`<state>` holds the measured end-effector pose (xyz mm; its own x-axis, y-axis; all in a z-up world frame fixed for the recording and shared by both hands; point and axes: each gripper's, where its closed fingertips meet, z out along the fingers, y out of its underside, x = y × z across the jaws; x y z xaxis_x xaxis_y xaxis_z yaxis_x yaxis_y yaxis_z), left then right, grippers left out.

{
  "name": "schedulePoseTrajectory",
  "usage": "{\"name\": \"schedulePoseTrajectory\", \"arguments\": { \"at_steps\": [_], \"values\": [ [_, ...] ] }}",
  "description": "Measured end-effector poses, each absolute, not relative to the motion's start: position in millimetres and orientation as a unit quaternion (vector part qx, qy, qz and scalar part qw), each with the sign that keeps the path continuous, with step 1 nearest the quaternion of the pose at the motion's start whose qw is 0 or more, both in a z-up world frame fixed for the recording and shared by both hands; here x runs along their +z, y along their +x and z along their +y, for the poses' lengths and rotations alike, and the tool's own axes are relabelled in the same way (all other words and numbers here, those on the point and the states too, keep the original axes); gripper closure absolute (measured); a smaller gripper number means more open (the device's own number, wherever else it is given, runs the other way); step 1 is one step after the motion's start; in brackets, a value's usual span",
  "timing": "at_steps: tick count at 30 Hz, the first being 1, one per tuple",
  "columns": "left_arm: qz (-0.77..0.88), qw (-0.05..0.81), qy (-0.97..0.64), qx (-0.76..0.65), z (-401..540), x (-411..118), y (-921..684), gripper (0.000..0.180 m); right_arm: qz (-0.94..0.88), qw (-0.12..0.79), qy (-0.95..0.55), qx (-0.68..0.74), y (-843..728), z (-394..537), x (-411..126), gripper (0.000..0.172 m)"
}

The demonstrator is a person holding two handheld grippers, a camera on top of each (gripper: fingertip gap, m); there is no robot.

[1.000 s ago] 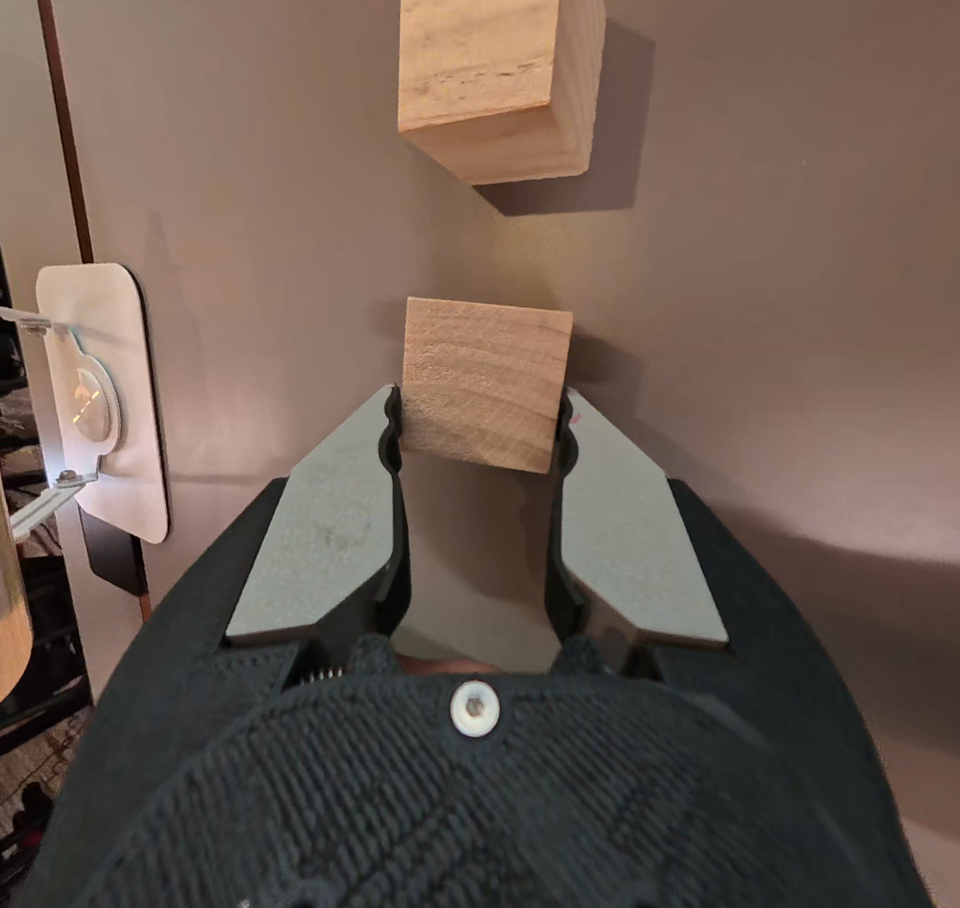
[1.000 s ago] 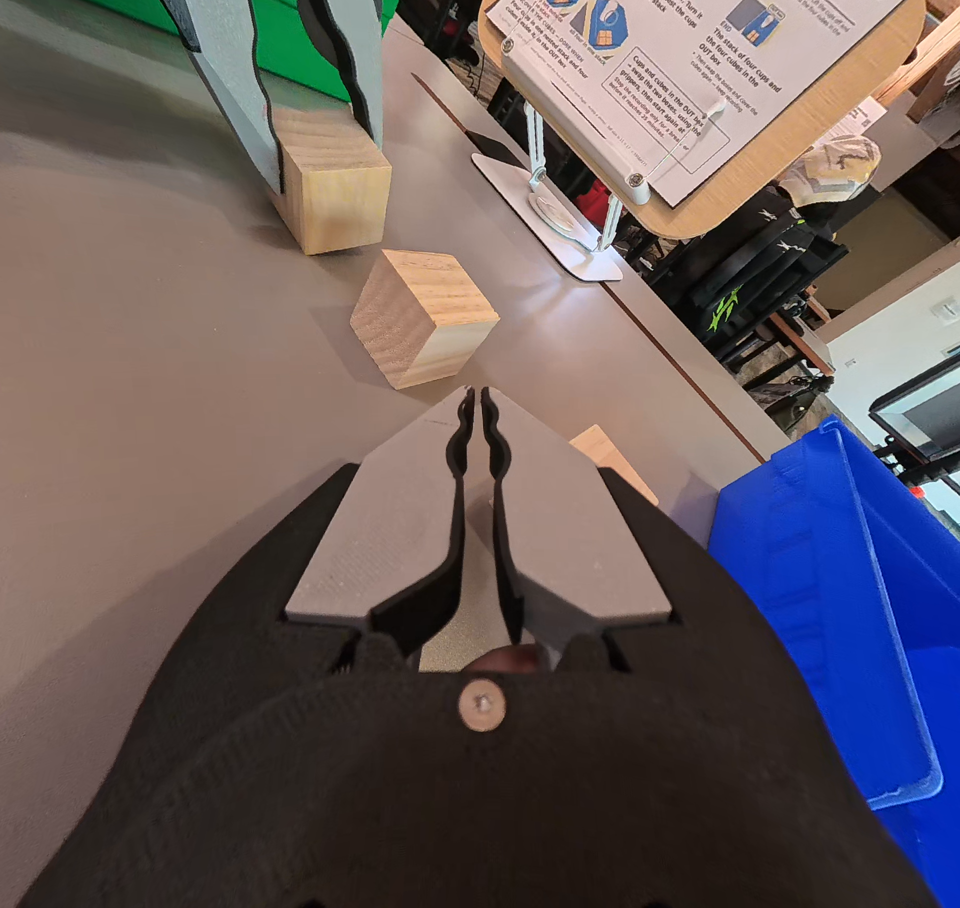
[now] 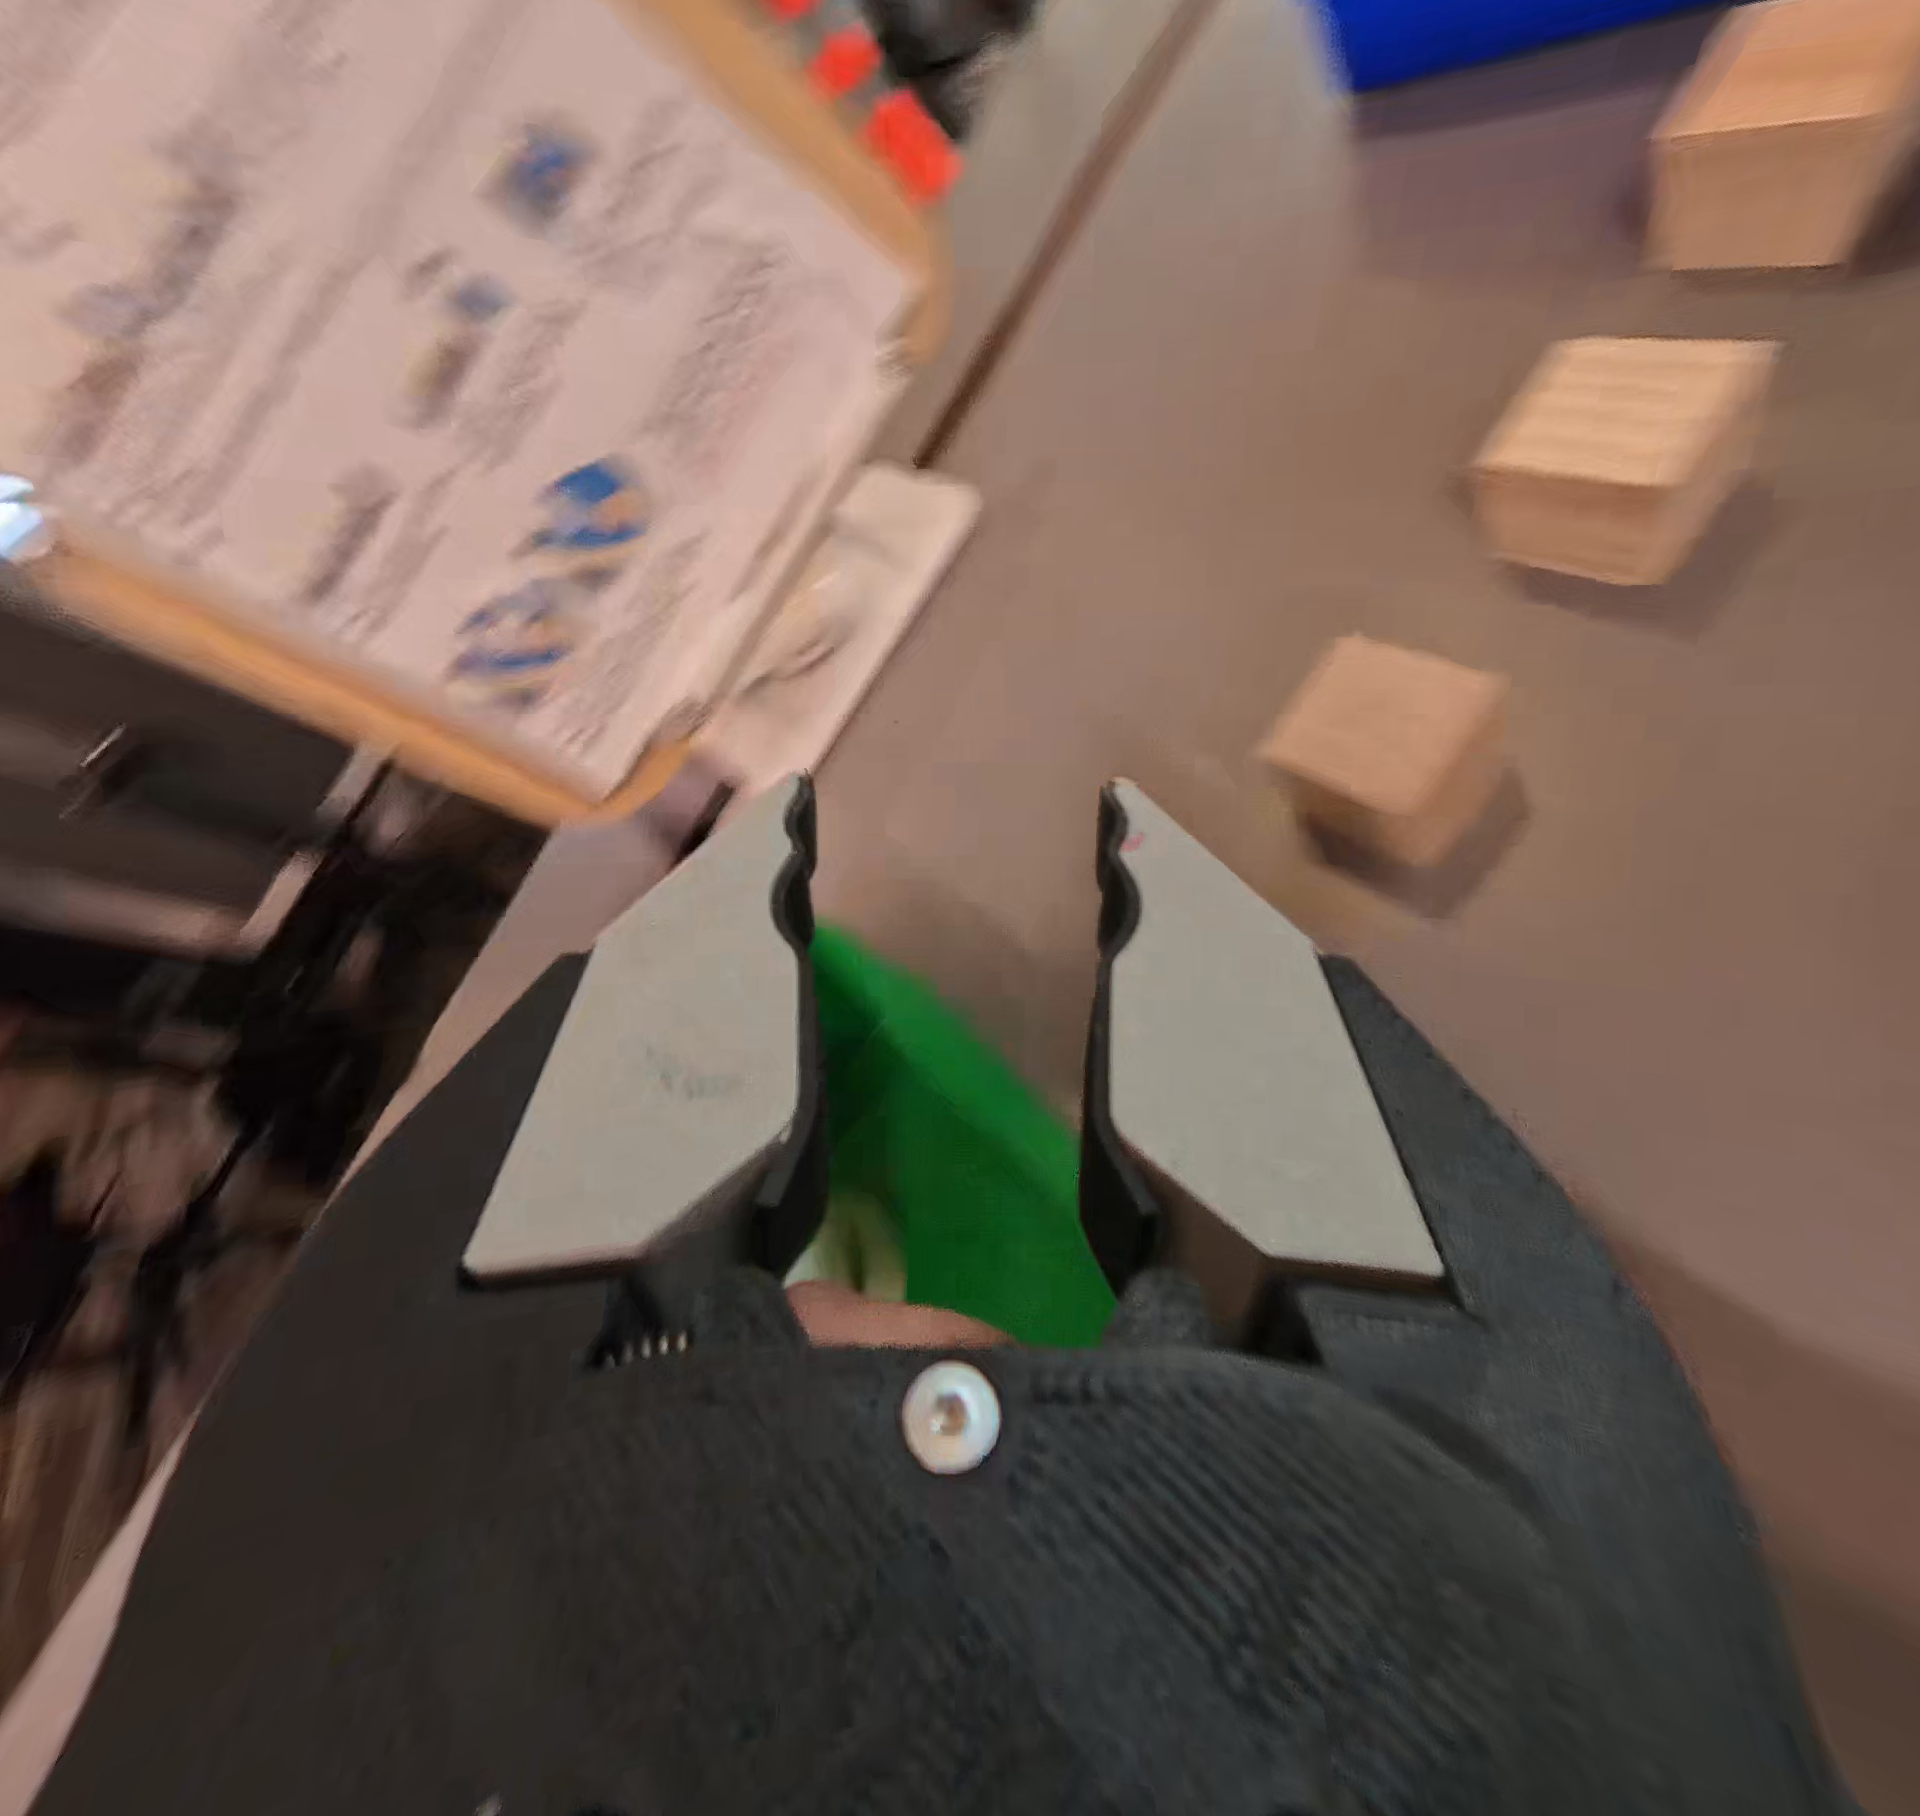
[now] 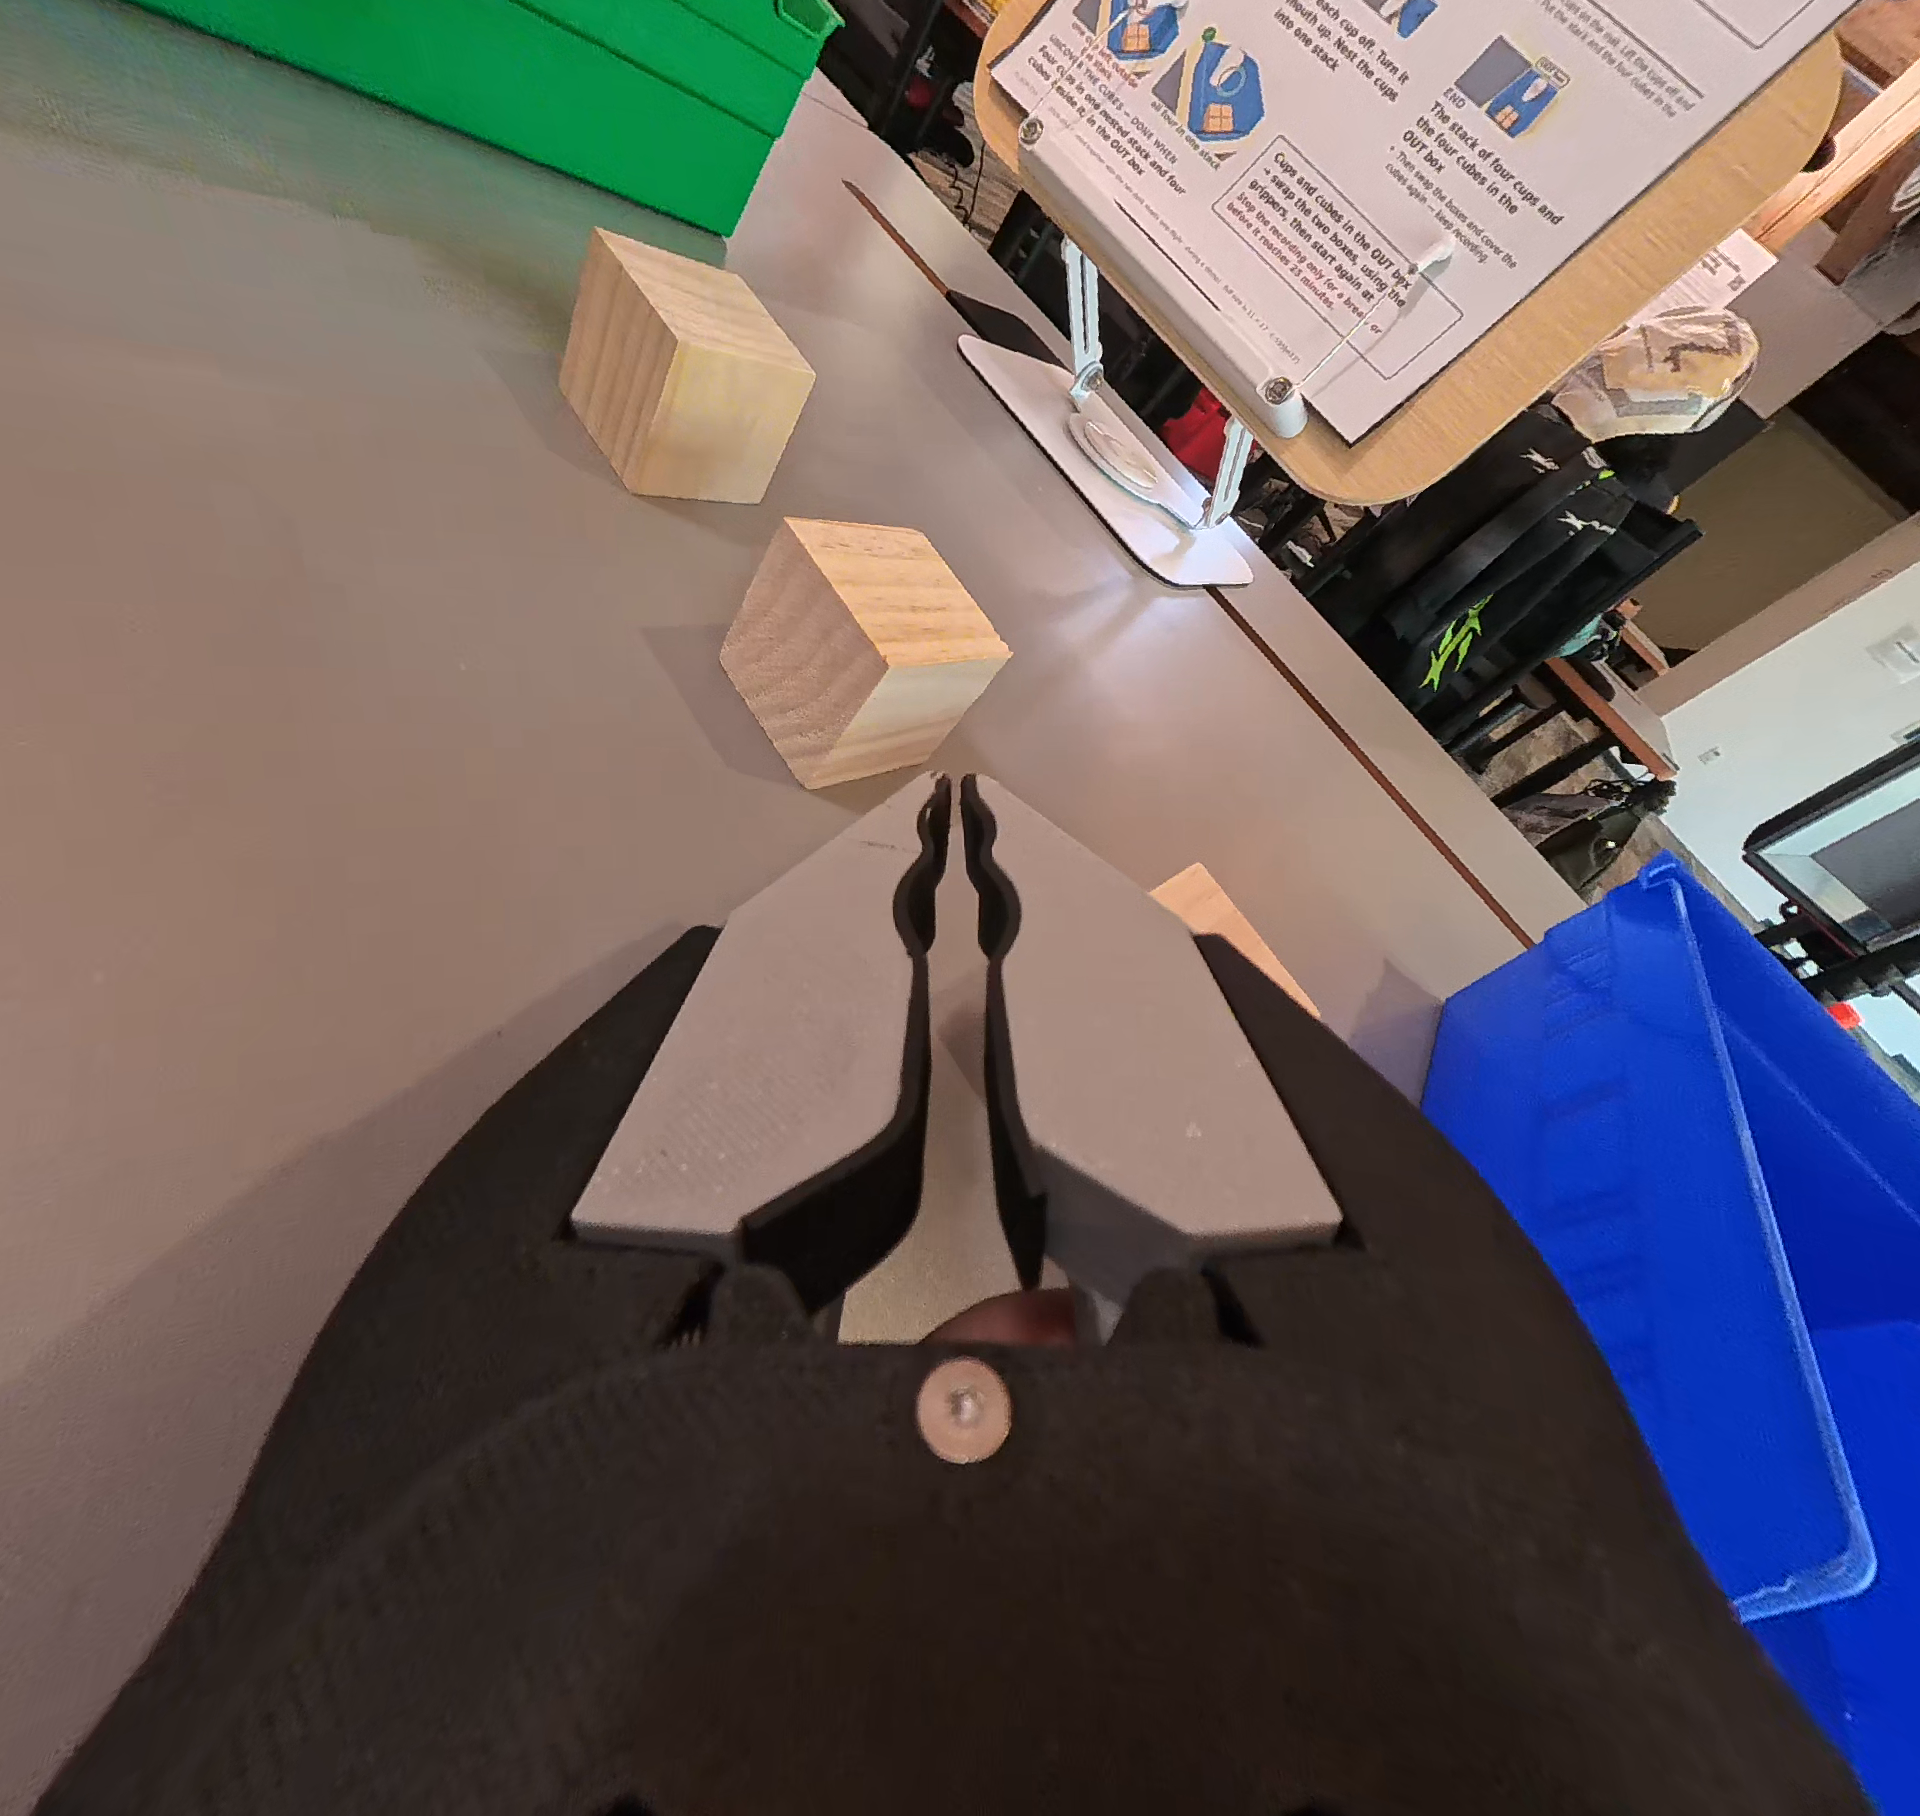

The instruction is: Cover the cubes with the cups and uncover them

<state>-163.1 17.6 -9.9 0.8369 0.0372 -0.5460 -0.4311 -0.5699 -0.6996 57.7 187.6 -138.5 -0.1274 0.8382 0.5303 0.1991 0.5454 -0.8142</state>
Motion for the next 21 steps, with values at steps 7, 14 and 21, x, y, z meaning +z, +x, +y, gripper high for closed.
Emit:
{"name": "schedulePoseTrajectory", "arguments": {
  "at_steps": [7,14,21],
  "values": [
    [-0.158,0.343,-0.883,0.279,-119,-55,-259,0.126,-0.701,0.546,-0.362,0.281,56,182,-141,0.172],
    [-0.148,0.207,-0.927,0.276,-166,-142,-282,0.116,-0.706,0.544,-0.360,0.276,56,182,-144,0.172],
    [-0.097,0.126,-0.940,0.301,-170,-160,-305,0.115,-0.706,0.548,-0.364,0.264,54,185,-146,0.172]
  ]
}}
